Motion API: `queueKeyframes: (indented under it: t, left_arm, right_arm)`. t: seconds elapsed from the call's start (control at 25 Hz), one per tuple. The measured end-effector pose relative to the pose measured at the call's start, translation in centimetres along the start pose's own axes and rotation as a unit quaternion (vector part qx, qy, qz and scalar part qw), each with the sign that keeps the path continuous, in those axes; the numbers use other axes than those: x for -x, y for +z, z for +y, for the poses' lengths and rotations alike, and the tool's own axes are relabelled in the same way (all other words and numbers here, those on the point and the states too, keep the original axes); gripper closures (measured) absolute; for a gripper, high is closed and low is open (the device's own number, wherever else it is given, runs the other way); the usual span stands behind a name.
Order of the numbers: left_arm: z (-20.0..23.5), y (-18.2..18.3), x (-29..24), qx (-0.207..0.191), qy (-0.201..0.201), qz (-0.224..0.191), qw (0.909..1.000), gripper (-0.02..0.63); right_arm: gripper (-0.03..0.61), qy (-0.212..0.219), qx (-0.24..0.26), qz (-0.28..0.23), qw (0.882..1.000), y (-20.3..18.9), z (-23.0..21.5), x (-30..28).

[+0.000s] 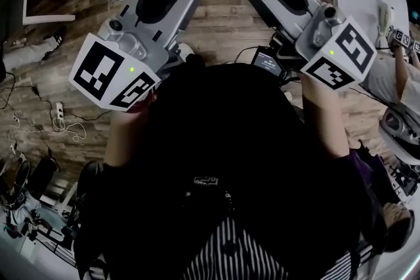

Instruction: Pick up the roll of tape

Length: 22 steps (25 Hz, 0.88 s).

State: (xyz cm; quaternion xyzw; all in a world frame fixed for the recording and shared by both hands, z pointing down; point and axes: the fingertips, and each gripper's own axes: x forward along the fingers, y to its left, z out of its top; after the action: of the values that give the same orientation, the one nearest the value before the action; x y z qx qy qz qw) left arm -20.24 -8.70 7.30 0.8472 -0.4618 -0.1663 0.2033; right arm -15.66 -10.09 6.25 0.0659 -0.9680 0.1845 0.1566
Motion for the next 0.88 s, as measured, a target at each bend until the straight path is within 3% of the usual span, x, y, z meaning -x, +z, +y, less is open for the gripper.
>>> queueKeyframes:
  t: [0.16, 0.36, 0.52, 0.88]
  left_arm:
    - [-2.3, -2.4, -1.4, -0.028, -0.013, 0.012, 0.9994, 0.606]
    - [1.4, -2.1, 0.7, -0.033, -0.018, 0.011, 0.9992, 0.606]
    - [4.8, -2.2, 2.8, -0.035, 0.0, 0.01, 0.9994, 0.606]
    - [6.8, -4.8, 7.4, -0.032, 0.045, -0.003, 0.9984, 0.606]
  right_arm:
    - [0.575, -0.016, 0.007, -0.018, 1.0, -1.7, -0.4, 3.1]
    - [0.575, -0.016, 0.014, -0.019, 1.0, -2.1, -0.5, -1.6]
    - [0.575, 0.001, 0.017, -0.019, 1.0, -2.6, -0.3, -5.5]
    - [0.575, 0.053, 0.024, 0.002, 0.998, -6.1, 1.7, -9.2]
